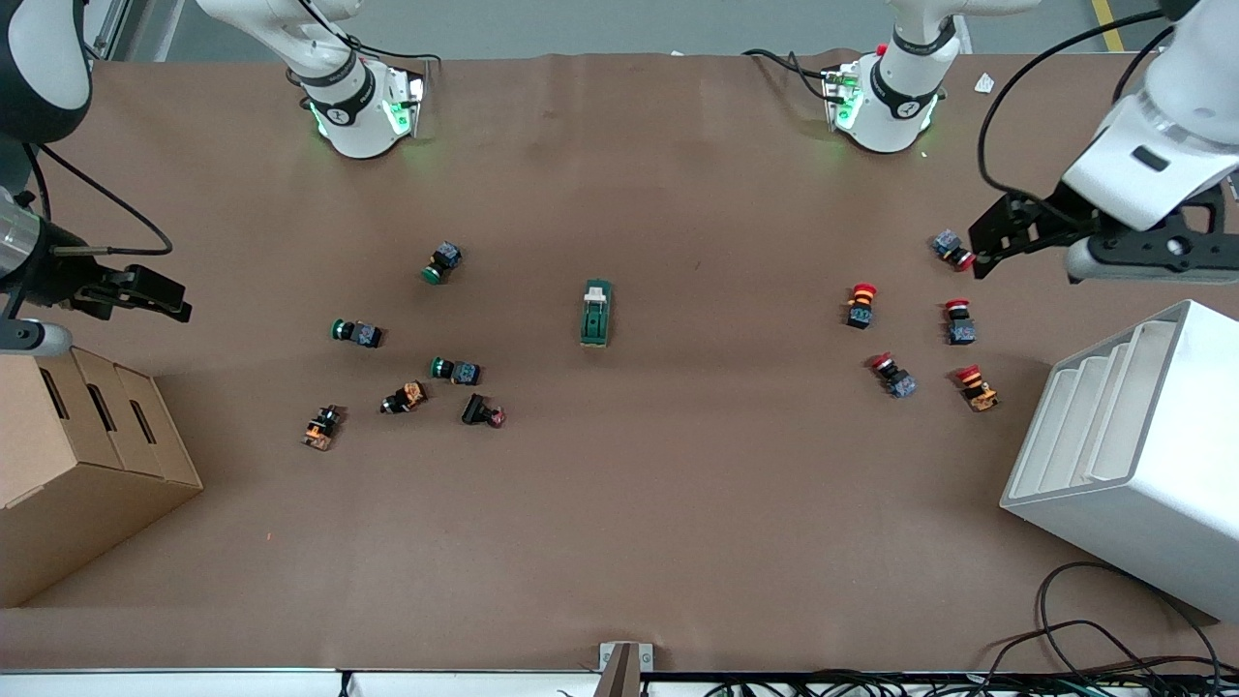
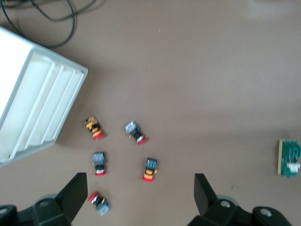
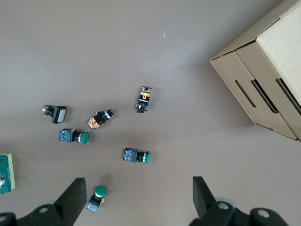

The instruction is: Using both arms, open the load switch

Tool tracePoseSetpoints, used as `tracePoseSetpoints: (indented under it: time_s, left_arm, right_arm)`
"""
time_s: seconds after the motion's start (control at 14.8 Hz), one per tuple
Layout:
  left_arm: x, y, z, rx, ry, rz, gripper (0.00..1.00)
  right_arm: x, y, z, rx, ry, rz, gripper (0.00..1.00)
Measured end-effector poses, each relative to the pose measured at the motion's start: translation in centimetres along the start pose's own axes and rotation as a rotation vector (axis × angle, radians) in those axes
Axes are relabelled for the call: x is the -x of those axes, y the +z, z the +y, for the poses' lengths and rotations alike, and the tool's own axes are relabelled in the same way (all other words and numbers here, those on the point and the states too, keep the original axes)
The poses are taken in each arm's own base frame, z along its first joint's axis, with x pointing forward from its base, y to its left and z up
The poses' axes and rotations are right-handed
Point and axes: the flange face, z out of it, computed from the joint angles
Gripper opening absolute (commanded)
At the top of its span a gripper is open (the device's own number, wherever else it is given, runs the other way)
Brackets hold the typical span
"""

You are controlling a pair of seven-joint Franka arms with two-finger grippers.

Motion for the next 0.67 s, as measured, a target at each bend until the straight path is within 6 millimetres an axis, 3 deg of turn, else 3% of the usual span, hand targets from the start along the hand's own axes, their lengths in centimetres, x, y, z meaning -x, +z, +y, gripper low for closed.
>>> tracePoseSetpoints:
  time_s: [0.34,0.67]
  left_arm:
    - [3.4,0.2,-0.6,-0.012,0.012,-0.049,1.0]
    - [5.1,0.4,-1.9,-0.02,-0.013,-0.061,1.0]
  right_arm:
    - [0.0,-1.3,0.0,-0.001,0.002,0.016,1.0]
    - [0.1,-2.6,-0.3,-0.011,-0.002,0.035,1.0]
